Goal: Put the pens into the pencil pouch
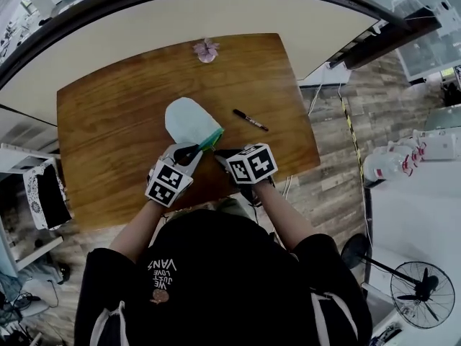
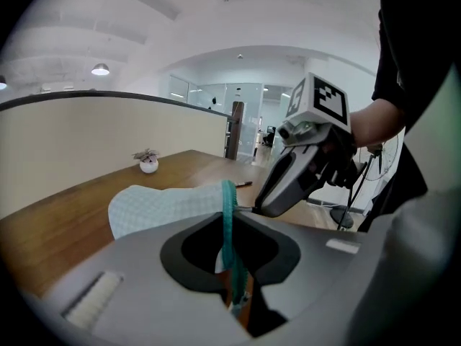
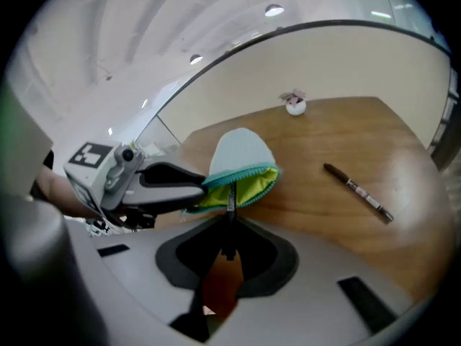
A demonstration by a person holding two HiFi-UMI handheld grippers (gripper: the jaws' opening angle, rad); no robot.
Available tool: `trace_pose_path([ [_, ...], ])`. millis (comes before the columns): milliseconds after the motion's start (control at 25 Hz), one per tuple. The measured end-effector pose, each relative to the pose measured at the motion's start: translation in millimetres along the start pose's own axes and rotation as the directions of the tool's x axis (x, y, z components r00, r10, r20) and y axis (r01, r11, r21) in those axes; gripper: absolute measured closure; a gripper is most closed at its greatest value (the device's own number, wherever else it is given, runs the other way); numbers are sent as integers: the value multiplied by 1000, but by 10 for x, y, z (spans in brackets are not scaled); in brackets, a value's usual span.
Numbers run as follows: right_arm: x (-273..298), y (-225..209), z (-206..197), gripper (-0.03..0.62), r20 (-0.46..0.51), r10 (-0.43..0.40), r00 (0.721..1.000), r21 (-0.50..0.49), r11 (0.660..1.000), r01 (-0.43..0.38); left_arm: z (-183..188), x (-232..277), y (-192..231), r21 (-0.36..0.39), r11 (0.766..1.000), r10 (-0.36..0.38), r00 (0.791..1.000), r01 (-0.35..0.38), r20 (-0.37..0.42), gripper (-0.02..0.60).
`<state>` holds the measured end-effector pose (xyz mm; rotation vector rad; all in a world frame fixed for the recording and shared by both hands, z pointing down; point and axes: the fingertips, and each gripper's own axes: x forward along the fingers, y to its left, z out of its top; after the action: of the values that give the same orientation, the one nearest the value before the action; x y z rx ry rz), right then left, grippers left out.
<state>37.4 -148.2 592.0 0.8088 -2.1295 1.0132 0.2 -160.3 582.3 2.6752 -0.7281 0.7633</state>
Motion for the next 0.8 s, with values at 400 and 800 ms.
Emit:
trace_pose_path([
  [400,-159,164,626,526,344,283,895,505,748,-430,317,-165,67,-293,955,0,985,51,172,535],
  [800,-483,-130,1011,526,524,241,817,442,743,-503,577,-247,301,-432,898,38,968,76,249,537],
])
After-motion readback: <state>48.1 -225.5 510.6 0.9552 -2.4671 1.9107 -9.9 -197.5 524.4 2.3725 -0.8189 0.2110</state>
